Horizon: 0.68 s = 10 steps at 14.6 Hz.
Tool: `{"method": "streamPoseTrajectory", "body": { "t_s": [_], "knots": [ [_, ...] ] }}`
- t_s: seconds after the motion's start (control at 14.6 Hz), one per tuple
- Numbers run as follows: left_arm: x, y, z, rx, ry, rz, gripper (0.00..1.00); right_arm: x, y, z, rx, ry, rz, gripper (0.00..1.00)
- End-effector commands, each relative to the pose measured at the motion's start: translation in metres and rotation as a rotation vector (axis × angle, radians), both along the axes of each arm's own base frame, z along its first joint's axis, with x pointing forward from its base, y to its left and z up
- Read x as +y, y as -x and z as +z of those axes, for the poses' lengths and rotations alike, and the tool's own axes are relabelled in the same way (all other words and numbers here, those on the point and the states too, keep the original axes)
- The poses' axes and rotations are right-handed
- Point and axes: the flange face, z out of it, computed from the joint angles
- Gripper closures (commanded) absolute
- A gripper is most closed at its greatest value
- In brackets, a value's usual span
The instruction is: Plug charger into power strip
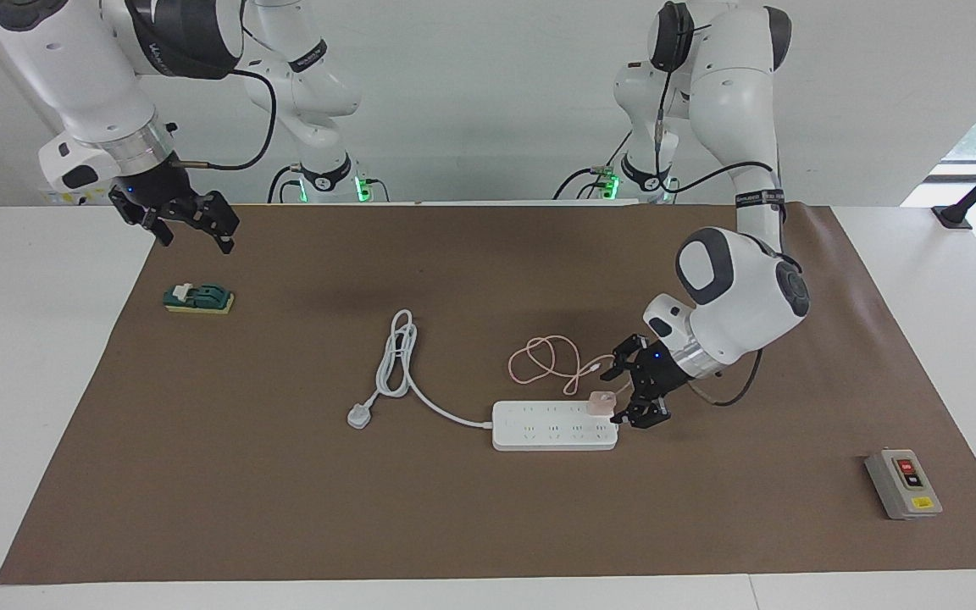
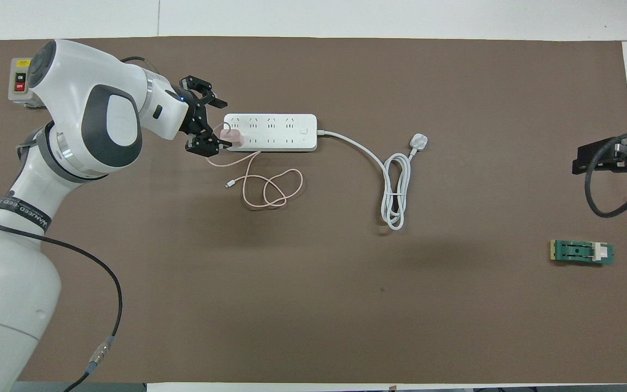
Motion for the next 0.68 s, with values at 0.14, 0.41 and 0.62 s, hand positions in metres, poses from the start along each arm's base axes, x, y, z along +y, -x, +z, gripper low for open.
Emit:
{"method": "streamPoseTrajectory", "body": {
  "t_s": [0.14,0.41,0.62],
  "knots": [
    [-0.016,0.047,0.104,0.253,0.044,0.322,0.0,-0.002,0.004,0.003,0.011,0.017,0.012,0.0],
    [0.046,0.065,0.146,0.487,0.012,0.56,0.0,-0.002,0.004,0.003,0.011,0.017,0.012,0.0],
    [0.097,0.076,0.149,0.664,-0.142,0.833,0.0,-0.002,0.004,0.003,0.011,0.017,0.012,0.0]
  ]
}}
